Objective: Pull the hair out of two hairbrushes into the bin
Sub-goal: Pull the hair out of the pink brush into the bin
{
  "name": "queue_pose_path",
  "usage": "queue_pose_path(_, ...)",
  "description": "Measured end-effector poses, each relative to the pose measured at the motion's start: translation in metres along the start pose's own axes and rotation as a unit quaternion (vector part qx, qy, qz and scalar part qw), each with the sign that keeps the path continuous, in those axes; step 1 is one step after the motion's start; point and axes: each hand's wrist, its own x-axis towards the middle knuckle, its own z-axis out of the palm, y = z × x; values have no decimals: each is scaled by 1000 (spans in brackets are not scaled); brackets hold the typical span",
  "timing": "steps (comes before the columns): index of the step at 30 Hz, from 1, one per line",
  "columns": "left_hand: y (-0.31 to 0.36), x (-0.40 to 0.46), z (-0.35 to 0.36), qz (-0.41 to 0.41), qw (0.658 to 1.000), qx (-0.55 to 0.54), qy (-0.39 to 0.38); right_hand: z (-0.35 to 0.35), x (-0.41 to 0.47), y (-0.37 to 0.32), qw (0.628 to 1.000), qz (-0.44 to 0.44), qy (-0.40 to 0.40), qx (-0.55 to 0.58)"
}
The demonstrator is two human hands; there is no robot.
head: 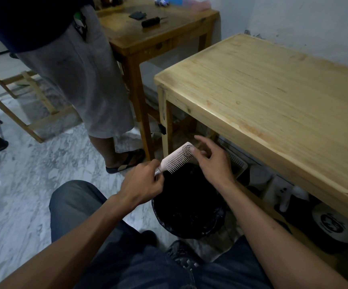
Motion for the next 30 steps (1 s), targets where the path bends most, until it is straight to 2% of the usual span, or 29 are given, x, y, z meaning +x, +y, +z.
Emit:
queue_pose_path(4,0,-4,0,13,1000,3,2,0,5,4,997,-48,12,-56)
queue_pose_path(6,-3,-7,0,17,1000,4,0,-1,4,6,998,-31,6,-56)
queue_pose_path(9,-7,-13,2,21,1000,10,10,0,3,5,997,47,-12,58)
queue_pose_path(13,-13,-12,4,-4,1000,12,19,1,2,3,963,132,10,235)
queue_pose_path(20,-25,-8,-5,-99,994,25,27,-9,4,6,942,174,50,283)
queue_pose_path(22,-24,-7,-6,-105,994,22,30,-10,1,10,948,180,53,258)
queue_pose_path(26,-17,-6,-6,-99,995,9,34,-5,-9,20,983,175,-18,51)
queue_pose_path(30,-10,-4,-7,-82,996,-3,43,1,-18,29,969,201,-101,-103)
